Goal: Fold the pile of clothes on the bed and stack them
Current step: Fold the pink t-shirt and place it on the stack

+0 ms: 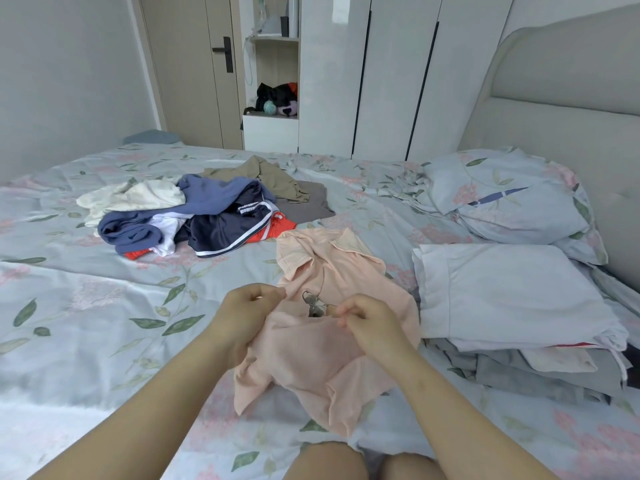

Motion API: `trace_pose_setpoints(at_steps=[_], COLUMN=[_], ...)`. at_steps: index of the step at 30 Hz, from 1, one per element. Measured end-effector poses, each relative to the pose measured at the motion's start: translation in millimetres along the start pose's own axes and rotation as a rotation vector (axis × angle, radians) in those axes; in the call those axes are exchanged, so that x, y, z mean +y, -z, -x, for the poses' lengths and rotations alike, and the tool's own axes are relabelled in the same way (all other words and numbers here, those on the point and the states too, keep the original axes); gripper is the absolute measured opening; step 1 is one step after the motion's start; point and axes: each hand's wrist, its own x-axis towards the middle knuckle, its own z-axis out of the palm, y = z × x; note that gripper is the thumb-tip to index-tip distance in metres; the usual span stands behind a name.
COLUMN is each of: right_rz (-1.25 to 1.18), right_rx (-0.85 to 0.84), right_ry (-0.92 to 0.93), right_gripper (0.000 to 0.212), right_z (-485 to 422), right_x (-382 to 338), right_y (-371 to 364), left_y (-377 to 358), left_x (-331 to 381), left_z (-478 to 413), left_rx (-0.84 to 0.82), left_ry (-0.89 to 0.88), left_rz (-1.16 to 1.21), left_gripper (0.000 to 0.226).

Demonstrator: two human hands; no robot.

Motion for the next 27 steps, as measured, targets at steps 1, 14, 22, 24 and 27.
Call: trace_pose_setpoints(at_steps=[1,14,22,24,27], right_rz=[0.077,0.745,0.202,0.079,-0.080], right_rx=[0.001,-0.465,-0.205,-0.344,-0.776], right_ry=[0.059,0.103,-0.087,-0.087,-0.224], right_gripper=[0.022,0.063,0.018,0.019,0.011], right_z=[-7.0,-47.7,-36.7,-21.8,8.4], right_x=[-5.6,16.2,-6.2,-24.3,-49.7], right_y=[-3.9,-87.2,-41.7,-28.4,-11.0], left_y=[6.8,59.5,51.1,47.8,43.1], left_x=[4.4,-79.1,-44.7,-13.5,36.0], left_z=[-0.3,-4.0,-26.8,-31.7,-32.2], left_rx=[0.030,-0.220,-0.063,0.008,-0.020], left_ry=[-0.074,0.146,-0.060,-0.198,-0.438], left_rz=[-0.126,-0.964,-0.698,-0.578,-0.506], left_gripper=[0.018,0.043,0.017,0.017,0.021])
